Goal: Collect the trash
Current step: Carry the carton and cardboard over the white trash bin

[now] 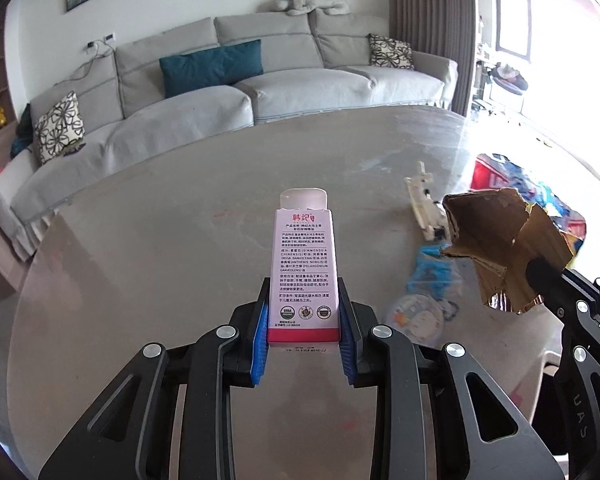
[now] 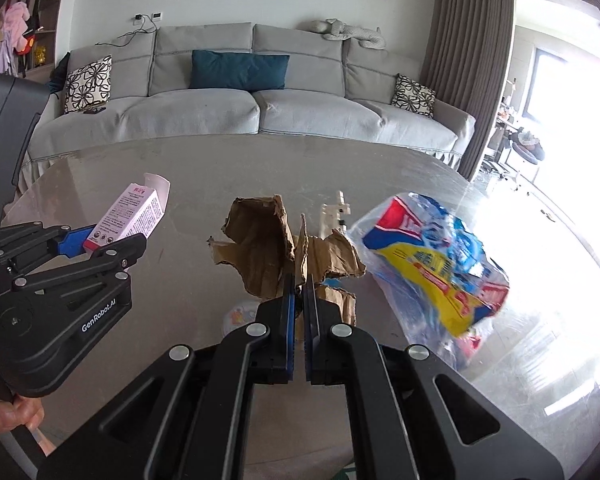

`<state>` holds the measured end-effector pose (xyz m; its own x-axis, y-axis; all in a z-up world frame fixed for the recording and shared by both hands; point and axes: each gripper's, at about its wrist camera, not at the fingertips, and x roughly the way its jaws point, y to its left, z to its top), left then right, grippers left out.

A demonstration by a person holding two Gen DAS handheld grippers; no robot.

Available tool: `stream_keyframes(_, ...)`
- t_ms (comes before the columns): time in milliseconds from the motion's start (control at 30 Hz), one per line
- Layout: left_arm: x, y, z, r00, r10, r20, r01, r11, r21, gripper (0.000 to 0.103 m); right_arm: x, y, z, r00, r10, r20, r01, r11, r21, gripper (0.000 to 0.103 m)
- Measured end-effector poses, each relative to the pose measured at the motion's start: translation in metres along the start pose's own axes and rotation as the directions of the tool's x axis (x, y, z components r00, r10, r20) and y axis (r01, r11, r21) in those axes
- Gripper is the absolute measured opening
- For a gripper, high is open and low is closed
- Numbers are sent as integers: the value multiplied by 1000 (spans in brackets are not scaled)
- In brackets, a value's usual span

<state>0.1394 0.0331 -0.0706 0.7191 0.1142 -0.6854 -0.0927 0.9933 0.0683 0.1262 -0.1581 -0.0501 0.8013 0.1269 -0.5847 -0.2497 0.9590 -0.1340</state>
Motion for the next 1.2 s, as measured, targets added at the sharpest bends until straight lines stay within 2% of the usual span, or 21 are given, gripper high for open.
stream_keyframes(200, -34, -58, -22, 995, -97, 12, 95, 991, 93, 30, -35, -42, -34, 997, -70, -21, 71, 995, 63, 4)
stream_keyframes(333, -54, -96, -35, 986, -165, 15, 161, 975, 150, 30, -58, -70, -62, 991, -129, -45, 133, 986, 103, 4)
stream_keyframes(700, -86, -207, -74, 942, -334, -27, 328, 900, 286, 30, -109, -147, -134, 955, -273, -119, 293, 934, 205, 4)
stream_keyframes(933, -96, -268, -93, 920, -387, -60, 382, 854, 353, 30, -126, -184, -160, 936, -318, -150, 347, 902, 256, 4)
stream_keyframes(1200, -98, -308, -108, 910, -403, -99, 407, 820, 402, 31, -130, -211, -182, 925, -336, -179, 377, 876, 302, 4)
